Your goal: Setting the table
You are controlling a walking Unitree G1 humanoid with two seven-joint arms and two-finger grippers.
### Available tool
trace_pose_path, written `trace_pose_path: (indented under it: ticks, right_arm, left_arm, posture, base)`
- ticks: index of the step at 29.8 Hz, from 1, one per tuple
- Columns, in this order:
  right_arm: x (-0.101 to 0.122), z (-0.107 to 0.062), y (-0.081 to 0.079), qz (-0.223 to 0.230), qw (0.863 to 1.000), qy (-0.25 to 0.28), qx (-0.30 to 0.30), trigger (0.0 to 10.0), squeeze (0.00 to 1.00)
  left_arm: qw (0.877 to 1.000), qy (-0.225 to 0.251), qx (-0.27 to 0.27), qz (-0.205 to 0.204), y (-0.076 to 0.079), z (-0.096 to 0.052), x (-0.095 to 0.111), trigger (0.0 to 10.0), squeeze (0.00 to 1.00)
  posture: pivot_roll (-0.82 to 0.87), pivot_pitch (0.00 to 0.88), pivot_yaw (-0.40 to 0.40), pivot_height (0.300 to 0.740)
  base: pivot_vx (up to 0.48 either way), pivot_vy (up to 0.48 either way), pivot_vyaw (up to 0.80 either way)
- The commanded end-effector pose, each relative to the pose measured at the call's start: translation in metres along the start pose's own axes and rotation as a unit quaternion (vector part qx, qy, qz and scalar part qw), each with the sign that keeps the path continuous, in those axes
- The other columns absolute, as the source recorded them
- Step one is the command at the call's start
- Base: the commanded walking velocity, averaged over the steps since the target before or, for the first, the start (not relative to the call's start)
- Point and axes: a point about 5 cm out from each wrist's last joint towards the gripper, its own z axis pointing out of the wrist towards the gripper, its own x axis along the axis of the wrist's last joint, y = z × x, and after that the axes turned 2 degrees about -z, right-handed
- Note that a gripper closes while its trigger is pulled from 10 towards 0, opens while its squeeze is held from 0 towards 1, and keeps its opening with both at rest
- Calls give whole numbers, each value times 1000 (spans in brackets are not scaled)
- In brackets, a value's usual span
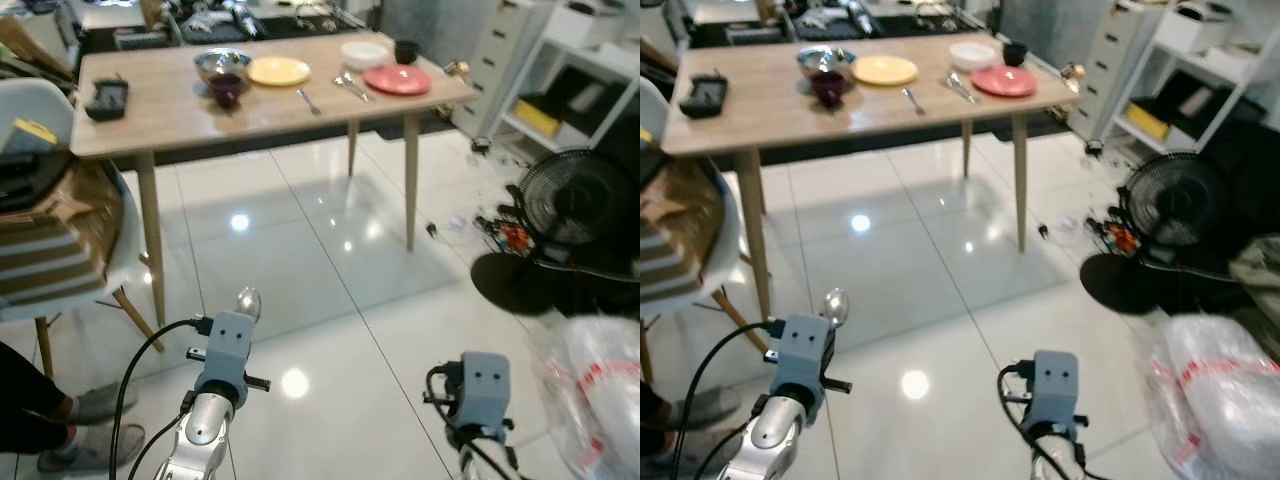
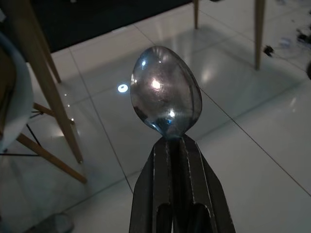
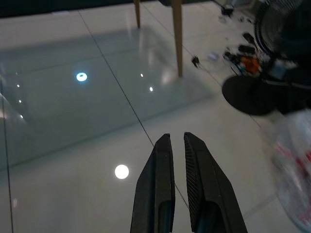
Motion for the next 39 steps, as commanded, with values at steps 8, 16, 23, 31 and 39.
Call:
trace_pose_path:
  ticks: [8, 16, 23, 31, 39]
  right_arm:
    - [-11, -6, -3, 4, 1000, -23, 2, 10000, 0]
    - [0, -1, 1, 22, 1000, -4, -14, 10000, 0]
    - [66, 22, 12, 61, 992, 104, -38, 10000, 0]
    - [104, 30, 14, 79, 983, 158, -51, 10000, 0]
    - [96, 26, 15, 84, 985, 138, -52, 10000, 0]
  left_arm:
    - [1000, -9, 4, 2, -3, -4, -6, 10000, 51]
    - [1000, 17, 1, 14, -5, 2, 7, 10000, 55]
    - [993, 112, -14, 31, -11, 16, 63, 10000, 51]
    - [981, 185, -31, 41, -14, 24, 111, 10000, 51]
    - [982, 185, -27, 38, -17, 22, 115, 10000, 51]
  posture:
    - [56, 151, 48, 740]
    - [64, 151, 52, 740]
    - [68, 146, 54, 740]
    - [75, 133, 57, 740]
    - [77, 129, 56, 740]
  base:
    - [480, 0, 0]
    - [480, 0, 0]
    - [480, 0, 0]
    - [480, 0, 0]
    - [480, 0, 0]
